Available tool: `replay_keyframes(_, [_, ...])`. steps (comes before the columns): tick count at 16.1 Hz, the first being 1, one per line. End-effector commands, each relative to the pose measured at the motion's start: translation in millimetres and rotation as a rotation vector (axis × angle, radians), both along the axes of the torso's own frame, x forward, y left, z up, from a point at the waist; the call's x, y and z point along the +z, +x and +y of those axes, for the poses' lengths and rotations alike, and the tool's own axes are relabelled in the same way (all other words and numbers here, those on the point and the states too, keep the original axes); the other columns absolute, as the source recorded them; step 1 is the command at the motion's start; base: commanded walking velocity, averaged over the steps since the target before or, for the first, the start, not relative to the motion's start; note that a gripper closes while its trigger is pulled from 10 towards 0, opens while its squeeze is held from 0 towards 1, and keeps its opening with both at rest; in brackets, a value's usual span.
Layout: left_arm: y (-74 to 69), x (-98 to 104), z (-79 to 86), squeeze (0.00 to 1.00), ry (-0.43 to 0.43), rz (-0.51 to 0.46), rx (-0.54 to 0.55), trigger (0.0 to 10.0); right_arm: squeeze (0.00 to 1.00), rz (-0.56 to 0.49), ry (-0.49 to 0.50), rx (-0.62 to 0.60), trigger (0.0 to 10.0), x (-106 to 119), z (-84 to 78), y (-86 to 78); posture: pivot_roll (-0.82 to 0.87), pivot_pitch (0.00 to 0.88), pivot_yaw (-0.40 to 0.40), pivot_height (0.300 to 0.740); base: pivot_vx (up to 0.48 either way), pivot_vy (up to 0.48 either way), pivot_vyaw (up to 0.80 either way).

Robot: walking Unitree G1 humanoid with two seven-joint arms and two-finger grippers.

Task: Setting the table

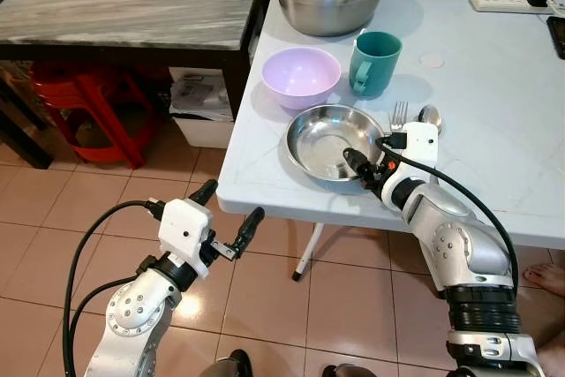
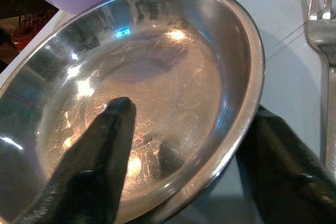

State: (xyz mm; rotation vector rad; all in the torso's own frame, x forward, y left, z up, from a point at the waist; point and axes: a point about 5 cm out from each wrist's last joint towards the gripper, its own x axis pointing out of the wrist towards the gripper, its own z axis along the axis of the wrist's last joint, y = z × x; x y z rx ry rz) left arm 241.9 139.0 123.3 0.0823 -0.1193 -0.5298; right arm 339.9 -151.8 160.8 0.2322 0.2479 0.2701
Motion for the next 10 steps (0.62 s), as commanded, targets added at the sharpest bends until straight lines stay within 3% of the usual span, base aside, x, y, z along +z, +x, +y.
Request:
replay_keyframes(1, [-3.7,0.2,1.7,0.0,0.008,0.002,-0.011,10.0,0.0,0.014,0.002,0.007,0.0,-1.3,-0.3,1.3,-0.1,0.2,0.045,0.74,0.0,0.0,0.0])
replay_keyframes(10, [-7.5,-1.5,1.7,0.0,0.021,0.008,-0.095,10.0,0.0,0.051,0.04,-0.05,0.0,-4.7,-8.1,2.7,-0.1,0.201,0.051,0.74,0.0,0.0,0.0])
